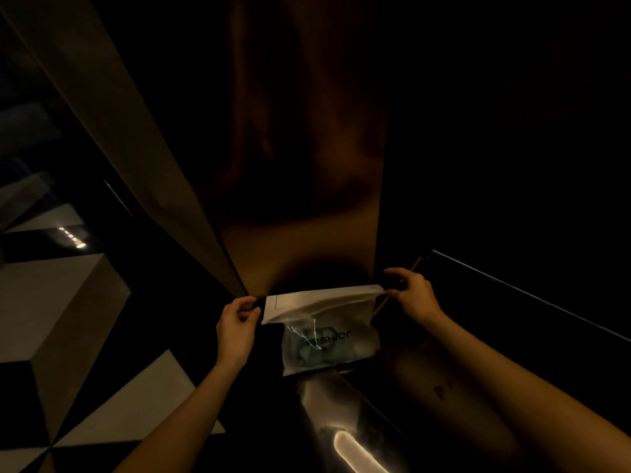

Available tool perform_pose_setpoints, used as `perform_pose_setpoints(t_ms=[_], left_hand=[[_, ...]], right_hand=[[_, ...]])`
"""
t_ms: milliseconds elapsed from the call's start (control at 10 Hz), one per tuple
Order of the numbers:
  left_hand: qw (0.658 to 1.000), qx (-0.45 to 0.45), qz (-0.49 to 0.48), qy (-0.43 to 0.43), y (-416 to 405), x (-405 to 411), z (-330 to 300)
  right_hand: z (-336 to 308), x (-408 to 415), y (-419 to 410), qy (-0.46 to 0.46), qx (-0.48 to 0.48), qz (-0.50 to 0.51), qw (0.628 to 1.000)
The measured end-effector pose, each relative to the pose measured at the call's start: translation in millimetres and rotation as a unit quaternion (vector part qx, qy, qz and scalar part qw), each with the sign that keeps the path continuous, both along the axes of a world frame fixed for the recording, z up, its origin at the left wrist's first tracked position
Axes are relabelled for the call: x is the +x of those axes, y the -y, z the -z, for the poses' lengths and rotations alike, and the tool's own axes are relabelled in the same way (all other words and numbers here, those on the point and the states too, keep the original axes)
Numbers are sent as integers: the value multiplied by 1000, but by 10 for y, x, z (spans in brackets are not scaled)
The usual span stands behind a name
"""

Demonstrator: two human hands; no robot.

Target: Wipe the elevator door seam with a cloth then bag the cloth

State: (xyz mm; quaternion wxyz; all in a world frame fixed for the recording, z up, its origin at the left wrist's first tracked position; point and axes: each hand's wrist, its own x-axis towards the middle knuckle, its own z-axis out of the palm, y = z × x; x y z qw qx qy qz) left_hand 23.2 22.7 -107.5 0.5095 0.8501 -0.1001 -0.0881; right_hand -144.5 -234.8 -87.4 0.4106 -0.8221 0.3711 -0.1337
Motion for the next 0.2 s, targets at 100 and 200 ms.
perform_pose_setpoints(t_ms=[100, 200], left_hand=[[999, -24, 1, -27, -29, -88, -454], [998, -38, 23, -52, -27, -161, -1064]], right_hand=[[-431, -121, -9, -18, 20, 0, 1000], [-1067, -268, -34, -3, 75, 25, 997]])
